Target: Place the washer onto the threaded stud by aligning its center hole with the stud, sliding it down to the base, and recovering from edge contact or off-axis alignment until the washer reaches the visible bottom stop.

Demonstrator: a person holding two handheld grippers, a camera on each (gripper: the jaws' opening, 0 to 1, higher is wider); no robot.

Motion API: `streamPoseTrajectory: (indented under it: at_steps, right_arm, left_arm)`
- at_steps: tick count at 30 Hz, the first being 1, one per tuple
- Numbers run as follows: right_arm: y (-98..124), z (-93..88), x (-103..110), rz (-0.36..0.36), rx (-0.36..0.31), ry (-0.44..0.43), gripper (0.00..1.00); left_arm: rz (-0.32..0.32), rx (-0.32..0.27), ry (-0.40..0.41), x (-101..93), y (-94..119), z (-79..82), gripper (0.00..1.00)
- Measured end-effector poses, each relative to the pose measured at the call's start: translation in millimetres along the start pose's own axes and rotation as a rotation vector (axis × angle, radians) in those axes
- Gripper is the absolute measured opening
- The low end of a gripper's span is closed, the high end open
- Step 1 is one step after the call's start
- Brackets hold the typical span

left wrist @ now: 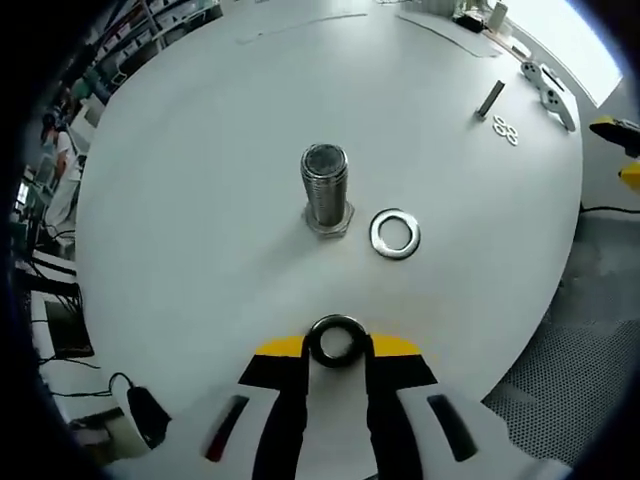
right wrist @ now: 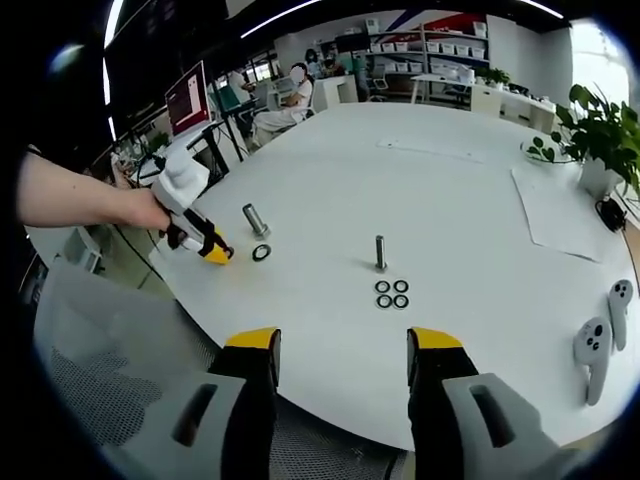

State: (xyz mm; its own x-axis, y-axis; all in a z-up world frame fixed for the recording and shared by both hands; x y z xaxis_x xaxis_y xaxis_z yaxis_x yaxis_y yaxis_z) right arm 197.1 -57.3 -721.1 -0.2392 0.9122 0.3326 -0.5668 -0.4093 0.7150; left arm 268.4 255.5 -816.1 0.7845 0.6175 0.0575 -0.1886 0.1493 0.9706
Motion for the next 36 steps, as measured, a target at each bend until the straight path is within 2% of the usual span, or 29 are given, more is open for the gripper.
streamPoseTrajectory:
  at_steps: [12,17,36]
  right_arm:
    - [-1,-1.0,0,0.000,0.005,0.002,0.53]
    - [0,-0.9,0,0.000,0.005,0.002,0.53]
    - [0,-1.0,1,0.000,0.007,0.009,0.53]
  left_arm:
    - [-0.020,0.009,-0.042,-3.0,0,0.0,0.18]
    - [-0.019,-0.006,-0.052,-1.0,4,2.4,0.18]
    - [0.019,-0.114,-0.097,16.7,43,38.3,0.18]
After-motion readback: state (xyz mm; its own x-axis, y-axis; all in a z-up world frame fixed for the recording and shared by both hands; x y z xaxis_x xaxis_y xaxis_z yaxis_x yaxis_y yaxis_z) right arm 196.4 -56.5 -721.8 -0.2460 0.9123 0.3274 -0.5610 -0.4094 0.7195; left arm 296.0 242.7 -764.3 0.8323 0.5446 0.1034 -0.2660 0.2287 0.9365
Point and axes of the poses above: the point that each gripper's makers call its tool centre point, and the gripper's own axes: y roughly backward along the fingers, x roughly to its left, z roughly out of its top, the point moved 5 cm from there along y, roughly backward along the fingers, and after that the axes turned 15 degrees about -y, right-handed, at the moved point
